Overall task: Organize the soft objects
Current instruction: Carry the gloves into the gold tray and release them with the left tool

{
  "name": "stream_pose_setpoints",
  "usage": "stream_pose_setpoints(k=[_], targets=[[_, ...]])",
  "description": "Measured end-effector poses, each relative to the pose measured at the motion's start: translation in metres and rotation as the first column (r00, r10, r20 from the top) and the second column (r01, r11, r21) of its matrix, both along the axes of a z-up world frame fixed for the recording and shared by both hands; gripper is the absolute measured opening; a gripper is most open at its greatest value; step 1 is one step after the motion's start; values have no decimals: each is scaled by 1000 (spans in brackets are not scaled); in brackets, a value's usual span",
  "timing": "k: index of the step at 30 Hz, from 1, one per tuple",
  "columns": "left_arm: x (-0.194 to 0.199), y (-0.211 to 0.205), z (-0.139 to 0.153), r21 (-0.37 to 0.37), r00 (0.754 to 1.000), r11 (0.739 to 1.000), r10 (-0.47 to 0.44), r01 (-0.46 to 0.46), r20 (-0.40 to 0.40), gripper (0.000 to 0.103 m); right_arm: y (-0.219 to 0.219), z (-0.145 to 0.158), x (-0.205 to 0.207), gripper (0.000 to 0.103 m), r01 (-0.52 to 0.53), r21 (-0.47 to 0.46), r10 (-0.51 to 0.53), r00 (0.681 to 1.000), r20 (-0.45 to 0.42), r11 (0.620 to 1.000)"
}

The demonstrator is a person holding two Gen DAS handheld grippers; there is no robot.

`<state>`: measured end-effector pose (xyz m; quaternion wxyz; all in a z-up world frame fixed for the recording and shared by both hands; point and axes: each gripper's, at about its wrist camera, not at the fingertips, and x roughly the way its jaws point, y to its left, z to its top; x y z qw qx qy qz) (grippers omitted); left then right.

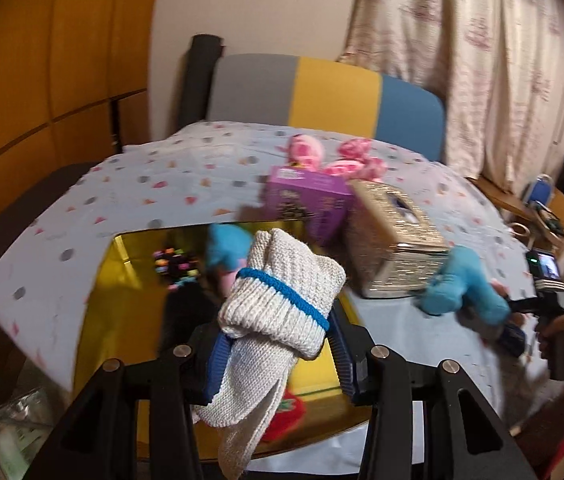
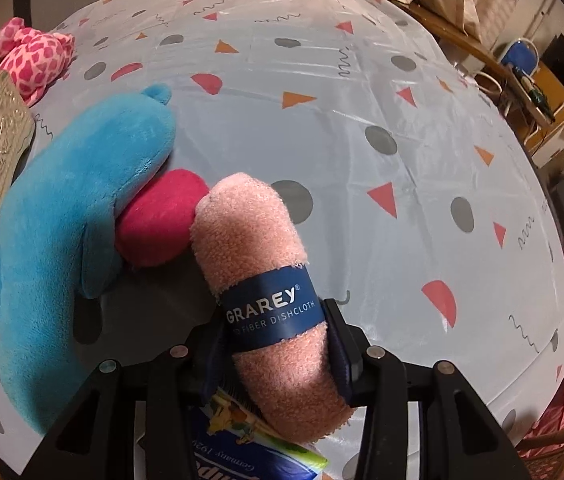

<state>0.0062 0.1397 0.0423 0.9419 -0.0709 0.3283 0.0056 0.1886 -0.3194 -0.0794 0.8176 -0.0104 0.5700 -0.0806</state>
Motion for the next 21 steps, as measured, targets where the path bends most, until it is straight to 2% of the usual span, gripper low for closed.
stream_pose_setpoints(k=[7, 16, 21], targets=[[-5, 28, -22, -3, 996, 997, 71, -71, -45, 46, 2, -1, 1, 45, 2, 1, -2, 1000, 7, 1000], [-3, 38, -42, -3, 989, 994, 105, -106, -101, 46, -2, -4, 6, 46, -1, 7, 1, 1000, 7, 1000], [-1, 43, -51, 11, 983, 992, 130, -130, -129, 46, 3, -5, 7, 45, -20, -28, 21, 1000, 11, 999]])
